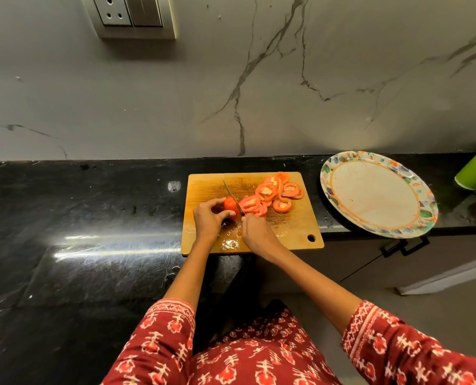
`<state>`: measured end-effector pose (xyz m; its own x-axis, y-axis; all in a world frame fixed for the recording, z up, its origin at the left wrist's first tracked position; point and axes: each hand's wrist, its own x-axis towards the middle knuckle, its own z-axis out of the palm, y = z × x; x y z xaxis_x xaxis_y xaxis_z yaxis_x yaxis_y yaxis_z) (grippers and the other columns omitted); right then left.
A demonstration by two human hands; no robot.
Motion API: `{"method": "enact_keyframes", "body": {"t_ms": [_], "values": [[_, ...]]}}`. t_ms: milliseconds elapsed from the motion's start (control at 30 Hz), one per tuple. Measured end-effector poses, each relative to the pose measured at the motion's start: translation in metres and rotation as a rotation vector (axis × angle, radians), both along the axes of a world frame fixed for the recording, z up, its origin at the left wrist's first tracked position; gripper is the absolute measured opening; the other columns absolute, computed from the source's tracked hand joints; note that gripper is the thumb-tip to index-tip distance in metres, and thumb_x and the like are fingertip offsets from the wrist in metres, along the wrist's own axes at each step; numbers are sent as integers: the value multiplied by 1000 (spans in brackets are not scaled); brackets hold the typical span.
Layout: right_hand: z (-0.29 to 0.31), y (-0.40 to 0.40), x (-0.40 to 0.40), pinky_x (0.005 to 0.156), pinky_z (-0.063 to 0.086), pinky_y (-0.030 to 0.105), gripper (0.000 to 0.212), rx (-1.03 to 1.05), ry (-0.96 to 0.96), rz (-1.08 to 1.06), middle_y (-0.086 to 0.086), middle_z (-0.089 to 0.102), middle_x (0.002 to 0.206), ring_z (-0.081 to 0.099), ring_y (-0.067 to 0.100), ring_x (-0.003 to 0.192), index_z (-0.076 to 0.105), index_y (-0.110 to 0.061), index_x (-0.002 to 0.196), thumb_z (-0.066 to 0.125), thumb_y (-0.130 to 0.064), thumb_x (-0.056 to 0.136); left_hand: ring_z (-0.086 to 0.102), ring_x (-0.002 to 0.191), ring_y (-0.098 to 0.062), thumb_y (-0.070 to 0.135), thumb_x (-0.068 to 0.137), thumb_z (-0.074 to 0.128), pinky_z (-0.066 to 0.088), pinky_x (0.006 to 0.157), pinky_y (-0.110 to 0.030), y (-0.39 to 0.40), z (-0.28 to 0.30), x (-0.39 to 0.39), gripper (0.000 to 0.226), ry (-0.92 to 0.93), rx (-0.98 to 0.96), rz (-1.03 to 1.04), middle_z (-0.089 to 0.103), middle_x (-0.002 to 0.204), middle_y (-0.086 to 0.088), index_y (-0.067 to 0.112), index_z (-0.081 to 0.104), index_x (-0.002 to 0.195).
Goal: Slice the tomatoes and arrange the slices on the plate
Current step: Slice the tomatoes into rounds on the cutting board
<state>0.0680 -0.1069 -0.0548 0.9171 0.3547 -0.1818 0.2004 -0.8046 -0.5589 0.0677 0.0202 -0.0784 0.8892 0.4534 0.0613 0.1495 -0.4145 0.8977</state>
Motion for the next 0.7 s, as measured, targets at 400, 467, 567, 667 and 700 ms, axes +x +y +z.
{"method": "enact_keyframes", "body": {"t_ms": [400, 467, 567, 667, 700], "values": [[0, 0, -3, 64, 31, 29, 29, 30, 28, -12, 23, 63, 96, 60, 36, 89, 54, 4, 101, 31, -15, 100, 60, 97, -15, 9, 66, 80, 43, 83, -19, -1, 1, 0, 42, 11, 20, 6, 68, 106, -13, 2, 68, 106], [-1, 3, 1, 64, 33, 31, 31, 30, 25, -19, 23, 63, 96, 59, 35, 86, 54, 3, 101, 30, -17, 100, 61, 99, -19, 9, 66, 80, 44, 84, -20, -2, 0, -1, 42, 10, 23, 5, 68, 106, -13, 3, 68, 106], [-1, 9, 5, 63, 32, 31, 32, 24, 32, -9, 24, 63, 97, 55, 31, 78, 54, 4, 102, 30, -17, 101, 61, 99, -18, 9, 66, 80, 44, 85, -19, -2, 0, -2, 42, -6, 24, 15, 68, 106, -13, 2, 68, 105], [-1, 10, 7, 63, 32, 31, 31, 22, 33, 0, 24, 63, 97, 58, 34, 81, 54, 4, 102, 31, -17, 100, 58, 93, -11, 7, 66, 80, 42, 80, -15, -2, 3, -2, 40, 4, 11, 10, 68, 104, -13, 1, 68, 104], [-2, 8, 7, 63, 32, 31, 31, 26, 31, 0, 24, 63, 96, 60, 36, 85, 54, 4, 103, 31, -17, 101, 58, 91, -11, 7, 65, 80, 42, 79, -16, -2, 4, -2, 40, 5, 6, 8, 69, 103, -13, 1, 68, 103]]}}
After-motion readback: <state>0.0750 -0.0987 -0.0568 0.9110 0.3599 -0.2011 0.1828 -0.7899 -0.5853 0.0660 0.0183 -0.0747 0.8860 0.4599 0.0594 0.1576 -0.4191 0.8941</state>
